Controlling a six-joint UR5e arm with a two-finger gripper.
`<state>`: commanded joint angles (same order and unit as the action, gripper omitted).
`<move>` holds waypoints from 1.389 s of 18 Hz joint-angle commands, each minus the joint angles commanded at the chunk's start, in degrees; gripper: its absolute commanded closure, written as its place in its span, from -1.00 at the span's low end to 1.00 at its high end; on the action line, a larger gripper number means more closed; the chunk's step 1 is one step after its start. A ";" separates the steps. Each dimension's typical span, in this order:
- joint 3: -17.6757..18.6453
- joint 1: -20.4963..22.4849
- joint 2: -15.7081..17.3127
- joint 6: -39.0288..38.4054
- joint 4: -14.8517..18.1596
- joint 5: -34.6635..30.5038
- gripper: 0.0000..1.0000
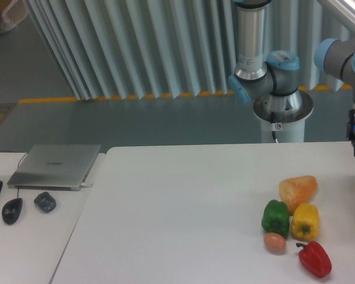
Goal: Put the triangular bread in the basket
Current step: 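Lower the open gripper over the orange triangular bread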
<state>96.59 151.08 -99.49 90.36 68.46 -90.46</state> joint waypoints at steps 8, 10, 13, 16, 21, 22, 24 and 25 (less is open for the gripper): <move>2.98 -5.09 1.05 -13.35 0.27 3.63 -1.00; 4.30 -6.85 0.62 -15.91 0.27 3.45 -1.00; 5.36 -7.82 0.17 -15.56 0.71 2.58 -1.00; 5.54 -8.34 -0.79 -15.47 0.62 2.84 -1.00; 5.36 -10.10 -2.29 -16.00 0.44 1.17 -1.00; 5.45 -10.11 -2.72 -16.00 0.44 1.08 -1.00; 5.62 -10.63 -3.08 -15.82 0.53 0.90 -1.00; 5.71 -10.89 -3.16 -15.82 0.44 0.73 -1.00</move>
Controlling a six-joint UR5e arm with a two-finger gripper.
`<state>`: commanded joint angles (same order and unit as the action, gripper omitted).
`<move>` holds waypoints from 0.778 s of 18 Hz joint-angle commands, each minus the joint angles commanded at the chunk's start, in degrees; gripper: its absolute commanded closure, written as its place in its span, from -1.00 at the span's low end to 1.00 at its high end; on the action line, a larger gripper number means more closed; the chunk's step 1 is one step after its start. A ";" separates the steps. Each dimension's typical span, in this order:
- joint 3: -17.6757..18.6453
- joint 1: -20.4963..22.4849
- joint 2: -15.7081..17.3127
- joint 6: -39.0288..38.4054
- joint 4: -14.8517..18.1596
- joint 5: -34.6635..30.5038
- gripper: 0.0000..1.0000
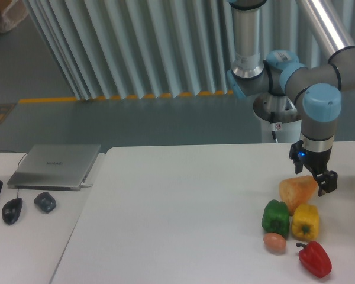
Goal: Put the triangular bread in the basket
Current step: 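Lower the open gripper over the orange triangular bread, then close the gripper on the orange triangular bread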
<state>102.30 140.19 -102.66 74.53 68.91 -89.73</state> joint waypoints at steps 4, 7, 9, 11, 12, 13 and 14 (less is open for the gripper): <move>0.09 -1.49 -2.10 -0.18 0.00 -2.37 -1.00; 0.00 -1.85 -3.16 -0.18 -0.18 -2.55 -1.00; 0.00 -2.02 -3.34 -0.18 -0.09 -2.55 -1.00; -0.09 -2.55 -3.34 -0.18 -0.09 -2.64 -1.00; -0.09 -2.73 -3.34 -0.18 -0.09 -2.64 -1.00; -0.09 -2.90 -3.43 -0.09 -0.09 -2.73 -1.00; -0.09 -3.08 -3.43 0.00 -0.09 -2.81 -1.00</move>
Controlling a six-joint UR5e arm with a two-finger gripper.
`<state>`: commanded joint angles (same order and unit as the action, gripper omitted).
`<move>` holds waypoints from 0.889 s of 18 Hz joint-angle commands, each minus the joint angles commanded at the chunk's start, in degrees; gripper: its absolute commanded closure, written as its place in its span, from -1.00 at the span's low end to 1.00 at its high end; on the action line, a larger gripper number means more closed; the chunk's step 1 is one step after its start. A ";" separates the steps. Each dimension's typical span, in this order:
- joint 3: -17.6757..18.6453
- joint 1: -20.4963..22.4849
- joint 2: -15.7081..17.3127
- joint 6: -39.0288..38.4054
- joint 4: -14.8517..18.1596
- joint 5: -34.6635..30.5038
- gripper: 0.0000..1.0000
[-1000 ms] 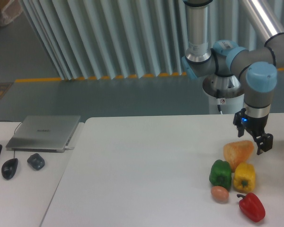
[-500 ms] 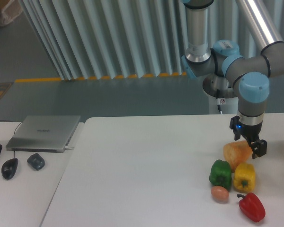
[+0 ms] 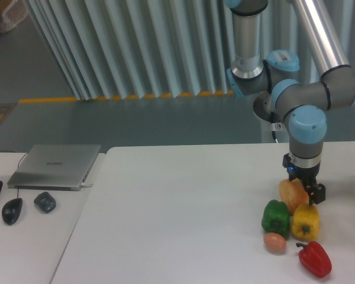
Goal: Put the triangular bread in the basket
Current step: 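Close the gripper on the orange triangular bread, then lift the bread and carry it away past the table edge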
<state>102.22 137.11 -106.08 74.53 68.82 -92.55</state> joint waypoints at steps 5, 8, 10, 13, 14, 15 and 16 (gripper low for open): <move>0.00 -2.02 -0.97 0.09 0.00 -2.98 -1.00; -0.26 -2.81 -1.58 0.18 -0.09 -4.13 -1.00; -0.70 -2.81 -1.67 -0.08 0.00 -4.22 -0.15; -2.54 -2.46 -1.76 0.00 0.96 -4.13 0.22; -4.03 -2.38 -1.84 -0.09 3.40 -4.04 0.41; -4.74 -2.37 -1.93 -0.09 5.17 -4.13 0.55; -4.75 -2.37 -1.93 -0.09 5.36 -4.22 0.72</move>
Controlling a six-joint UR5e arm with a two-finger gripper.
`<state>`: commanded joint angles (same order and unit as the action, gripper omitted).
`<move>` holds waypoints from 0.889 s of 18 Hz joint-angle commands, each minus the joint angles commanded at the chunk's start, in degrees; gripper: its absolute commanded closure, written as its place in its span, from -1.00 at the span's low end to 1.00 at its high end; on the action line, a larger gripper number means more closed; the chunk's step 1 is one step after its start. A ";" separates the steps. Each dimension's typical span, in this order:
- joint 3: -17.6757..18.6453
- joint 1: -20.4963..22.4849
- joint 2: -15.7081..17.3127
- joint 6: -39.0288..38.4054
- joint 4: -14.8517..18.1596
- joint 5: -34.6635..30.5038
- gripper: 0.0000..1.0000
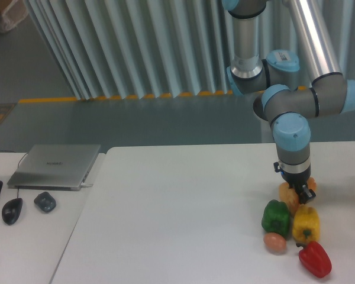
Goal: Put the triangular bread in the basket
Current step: 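Lift the bread and carry it away past the table edge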
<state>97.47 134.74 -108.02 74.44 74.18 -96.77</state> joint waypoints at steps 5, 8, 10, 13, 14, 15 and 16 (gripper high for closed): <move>-1.05 0.09 0.79 0.09 1.40 0.00 0.72; -4.30 0.35 2.20 0.35 6.85 0.00 0.72; -6.14 0.53 2.28 0.53 6.95 0.35 0.72; -10.44 1.66 2.37 0.70 6.68 0.87 0.72; -11.85 2.19 2.63 0.79 6.33 1.40 0.72; -12.82 2.72 2.64 1.05 6.07 1.49 0.72; -13.18 3.25 2.64 2.36 4.94 1.49 0.72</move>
<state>84.29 137.98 -105.38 76.80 79.11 -95.27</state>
